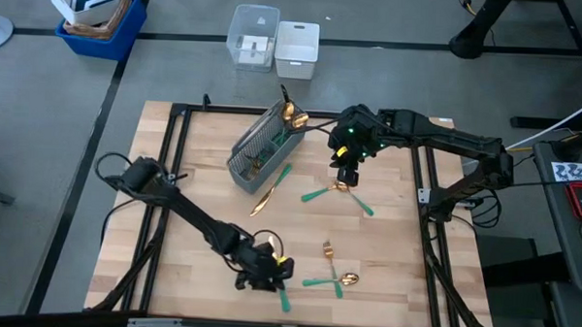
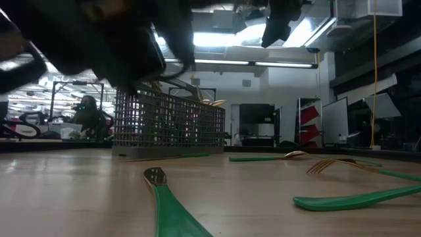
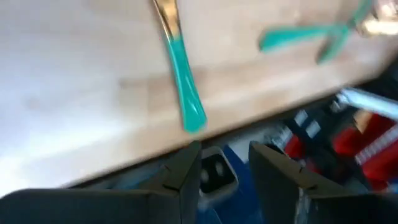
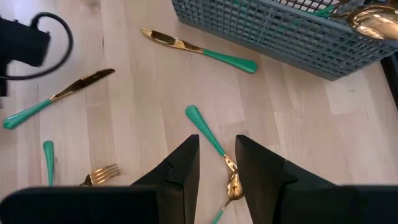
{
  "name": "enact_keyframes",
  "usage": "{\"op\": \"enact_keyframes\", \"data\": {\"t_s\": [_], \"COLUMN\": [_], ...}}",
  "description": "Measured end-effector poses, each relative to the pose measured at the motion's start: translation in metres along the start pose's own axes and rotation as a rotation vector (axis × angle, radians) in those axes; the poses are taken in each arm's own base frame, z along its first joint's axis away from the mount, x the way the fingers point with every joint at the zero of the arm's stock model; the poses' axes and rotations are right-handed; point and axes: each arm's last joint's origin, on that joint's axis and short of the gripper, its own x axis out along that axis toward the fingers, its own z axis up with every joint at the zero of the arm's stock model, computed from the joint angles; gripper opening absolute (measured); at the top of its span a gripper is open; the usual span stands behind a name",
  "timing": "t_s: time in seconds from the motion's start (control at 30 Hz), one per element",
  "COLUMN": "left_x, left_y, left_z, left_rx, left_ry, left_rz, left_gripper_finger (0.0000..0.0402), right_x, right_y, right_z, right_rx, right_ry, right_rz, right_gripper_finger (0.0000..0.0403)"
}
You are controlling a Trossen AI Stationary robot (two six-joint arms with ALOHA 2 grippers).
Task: Sort silverware
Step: Put the bottom green-gold table knife into the silverware basket
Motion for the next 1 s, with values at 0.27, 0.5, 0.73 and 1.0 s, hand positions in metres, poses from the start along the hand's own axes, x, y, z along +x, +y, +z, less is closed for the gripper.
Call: {"op": "enact_keyframes", "data": {"t_s": [0.27,0.5,0.73,1.0], "left_x": [0.009,0.008,0.008,0.008], "left_y": [-0.008,-0.006,-0.001,-0.003], "left_z": [0.021,0.022,0.02,0.02], "left_rx": [-0.027,-0.067,-0.081,-0.081], "left_ry": [-0.179,-0.212,-0.224,-0.236], "left_rz": [0.144,0.159,0.184,0.165], "left_gripper_finger": [0.0125,0.0125,0.0125,0.0125], "right_x": [0.0,0.0,0.0,0.0], "right_y": [0.0,0.0,0.0,0.0], "right_z": [0.0,0.0,0.0,0.0], "right_rx": [0.0,-0.001,-0.002,-0.031], "right_ry": [0.0,0.0,-0.001,0.0], "right_rz": [0.0,0.0,0.0,0.0], "right_gripper_finger": [0.0108,0.0108,0.0108,0.0108]}}
